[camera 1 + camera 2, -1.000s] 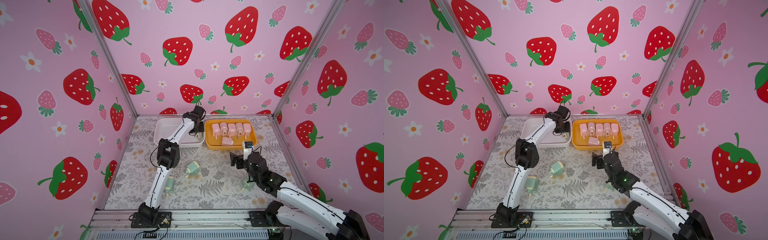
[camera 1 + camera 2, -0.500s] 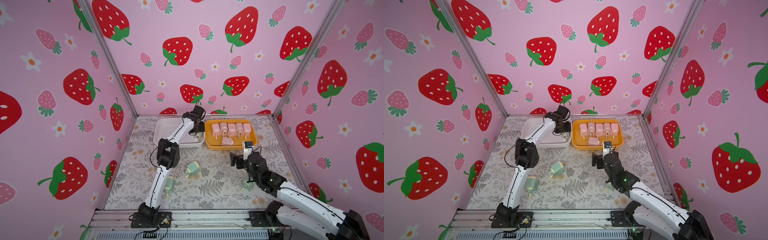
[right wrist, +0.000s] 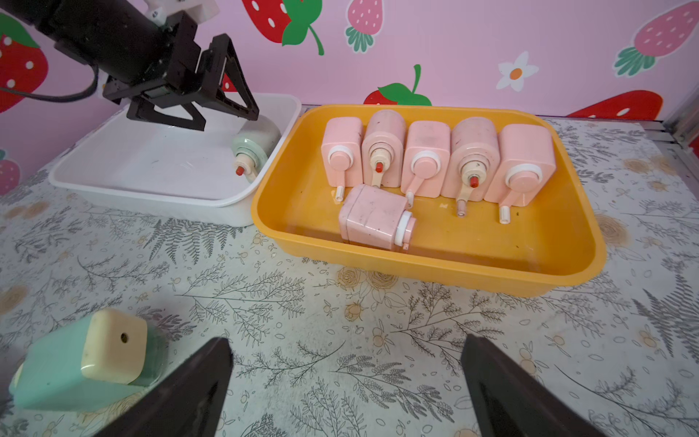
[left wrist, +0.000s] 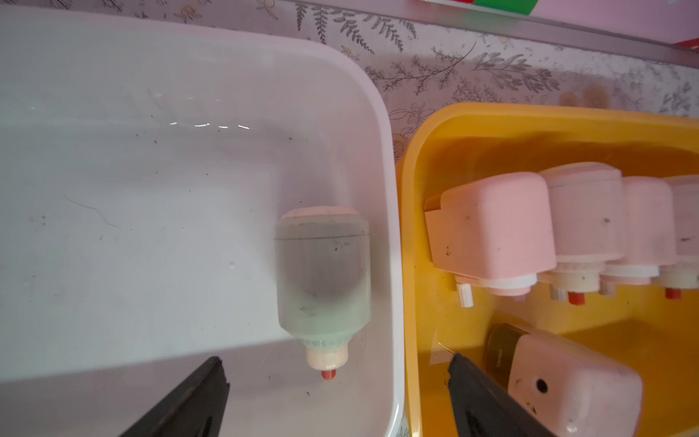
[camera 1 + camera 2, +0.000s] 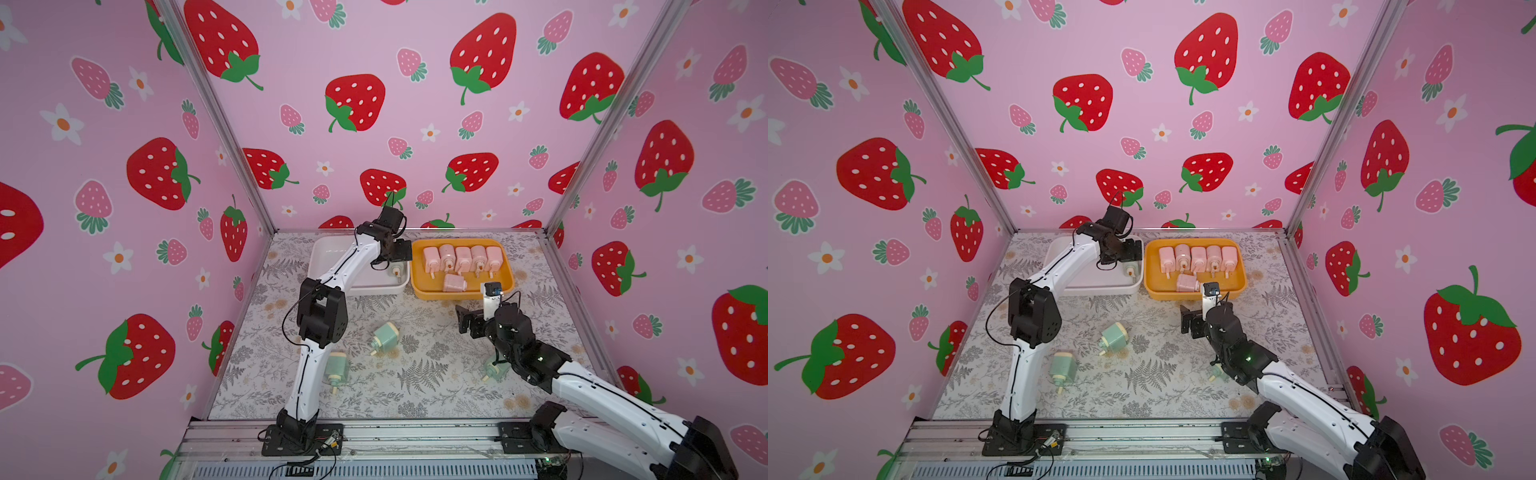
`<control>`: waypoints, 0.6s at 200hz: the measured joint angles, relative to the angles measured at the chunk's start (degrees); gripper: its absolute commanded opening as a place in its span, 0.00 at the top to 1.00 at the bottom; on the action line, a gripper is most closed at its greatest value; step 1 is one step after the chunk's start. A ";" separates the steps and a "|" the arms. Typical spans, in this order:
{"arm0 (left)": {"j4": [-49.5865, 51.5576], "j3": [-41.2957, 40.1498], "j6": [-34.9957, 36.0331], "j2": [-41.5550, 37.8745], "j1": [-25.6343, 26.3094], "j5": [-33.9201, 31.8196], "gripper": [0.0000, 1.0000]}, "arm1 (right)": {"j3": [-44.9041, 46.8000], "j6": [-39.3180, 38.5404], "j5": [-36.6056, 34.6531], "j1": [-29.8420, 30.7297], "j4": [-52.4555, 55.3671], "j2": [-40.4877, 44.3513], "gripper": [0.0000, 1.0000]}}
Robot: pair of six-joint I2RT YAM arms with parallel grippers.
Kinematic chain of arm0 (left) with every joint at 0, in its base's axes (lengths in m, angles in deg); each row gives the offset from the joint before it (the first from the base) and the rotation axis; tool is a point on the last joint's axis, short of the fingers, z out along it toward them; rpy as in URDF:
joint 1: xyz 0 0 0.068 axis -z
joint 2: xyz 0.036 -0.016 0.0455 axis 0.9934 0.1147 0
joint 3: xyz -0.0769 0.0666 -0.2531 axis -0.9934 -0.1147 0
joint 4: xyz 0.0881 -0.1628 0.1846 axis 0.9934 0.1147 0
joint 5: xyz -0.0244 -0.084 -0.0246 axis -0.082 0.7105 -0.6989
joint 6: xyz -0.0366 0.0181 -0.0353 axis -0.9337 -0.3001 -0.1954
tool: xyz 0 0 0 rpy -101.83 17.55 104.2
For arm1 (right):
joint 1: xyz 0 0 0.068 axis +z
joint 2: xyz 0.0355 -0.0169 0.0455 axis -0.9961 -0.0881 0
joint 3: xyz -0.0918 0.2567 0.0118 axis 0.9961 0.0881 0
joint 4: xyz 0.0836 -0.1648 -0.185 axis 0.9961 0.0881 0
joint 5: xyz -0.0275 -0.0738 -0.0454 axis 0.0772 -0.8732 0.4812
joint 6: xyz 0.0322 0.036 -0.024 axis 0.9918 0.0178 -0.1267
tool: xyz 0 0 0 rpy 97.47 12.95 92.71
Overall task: Place the pencil sharpeners by color into the storage box
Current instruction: Place the pencil sharpener in the storage box.
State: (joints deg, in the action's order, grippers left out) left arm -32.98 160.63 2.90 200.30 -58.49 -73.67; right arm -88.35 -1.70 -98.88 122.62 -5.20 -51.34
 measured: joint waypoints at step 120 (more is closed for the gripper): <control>-11.85 -42.40 -0.09 -36.17 3.98 -1.60 0.00 | -1.33 -11.61 24.17 2.73 -13.60 -13.70 0.00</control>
State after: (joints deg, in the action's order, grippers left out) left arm -44.83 118.23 2.81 164.13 -54.51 -75.27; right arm -89.68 -13.31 -74.70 125.35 -18.79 -65.04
